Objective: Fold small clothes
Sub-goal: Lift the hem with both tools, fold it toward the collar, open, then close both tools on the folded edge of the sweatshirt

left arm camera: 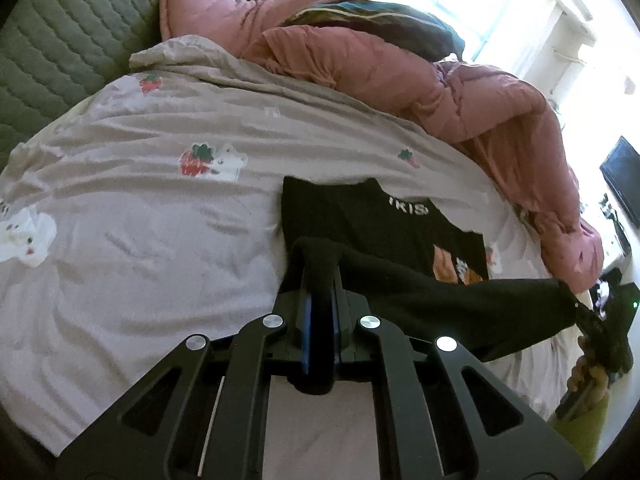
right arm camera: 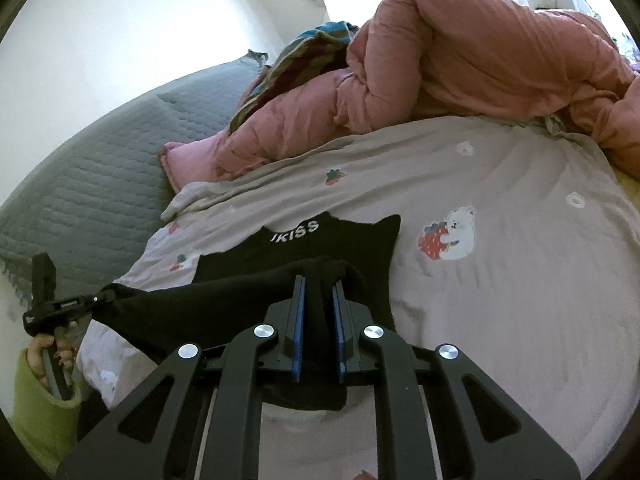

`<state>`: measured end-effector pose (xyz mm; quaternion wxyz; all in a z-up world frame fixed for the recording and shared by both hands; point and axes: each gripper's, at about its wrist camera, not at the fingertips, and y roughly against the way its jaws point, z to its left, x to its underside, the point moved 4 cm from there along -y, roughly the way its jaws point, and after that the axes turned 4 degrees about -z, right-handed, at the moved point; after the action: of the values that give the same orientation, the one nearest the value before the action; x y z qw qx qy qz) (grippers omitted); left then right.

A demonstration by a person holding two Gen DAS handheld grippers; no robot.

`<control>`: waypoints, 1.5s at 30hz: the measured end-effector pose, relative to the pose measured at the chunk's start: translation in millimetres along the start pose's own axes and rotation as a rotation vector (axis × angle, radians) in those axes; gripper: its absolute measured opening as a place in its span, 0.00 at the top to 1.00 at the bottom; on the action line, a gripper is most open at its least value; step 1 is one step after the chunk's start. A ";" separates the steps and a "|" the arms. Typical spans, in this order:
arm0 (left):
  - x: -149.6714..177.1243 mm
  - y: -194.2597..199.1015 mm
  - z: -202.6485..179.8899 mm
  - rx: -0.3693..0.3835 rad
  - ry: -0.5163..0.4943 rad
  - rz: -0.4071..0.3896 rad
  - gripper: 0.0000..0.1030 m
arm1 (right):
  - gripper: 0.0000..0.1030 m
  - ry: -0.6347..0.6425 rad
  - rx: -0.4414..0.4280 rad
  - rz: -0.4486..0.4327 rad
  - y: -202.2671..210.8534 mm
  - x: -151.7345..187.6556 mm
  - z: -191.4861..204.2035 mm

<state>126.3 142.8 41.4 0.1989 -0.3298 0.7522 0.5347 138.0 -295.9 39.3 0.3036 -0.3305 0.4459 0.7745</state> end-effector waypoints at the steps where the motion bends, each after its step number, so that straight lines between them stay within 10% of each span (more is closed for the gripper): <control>1: -3.5 -5.3 0.2 -0.004 0.001 0.000 0.98 | 0.89 0.004 0.010 0.002 -6.9 -3.0 -1.5; 20: -24.4 -103.8 24.2 -0.064 0.077 0.030 0.94 | 0.86 -0.061 0.138 0.121 -109.5 -8.7 -38.5; 25: -25.7 -99.0 34.4 -0.059 0.102 -0.025 0.69 | 0.57 -0.059 0.179 0.109 -112.4 -9.6 -42.2; 29: -26.0 -82.7 41.1 -0.071 0.094 -0.075 0.69 | 0.54 -0.053 0.206 0.080 -101.7 -11.1 -43.7; 41: 41.6 -60.0 6.1 -0.118 -0.205 -0.058 0.66 | 0.47 0.039 0.199 0.088 -49.3 27.9 -21.8; 45: 57.1 -65.0 -13.4 -0.135 -0.316 -0.044 0.66 | 0.69 0.098 0.177 0.166 -54.6 50.9 -7.6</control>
<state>132.9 100.4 -35.0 0.3037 -0.2705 0.6665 0.6248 151.2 -270.9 -30.2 0.2441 -0.3018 0.5526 0.7376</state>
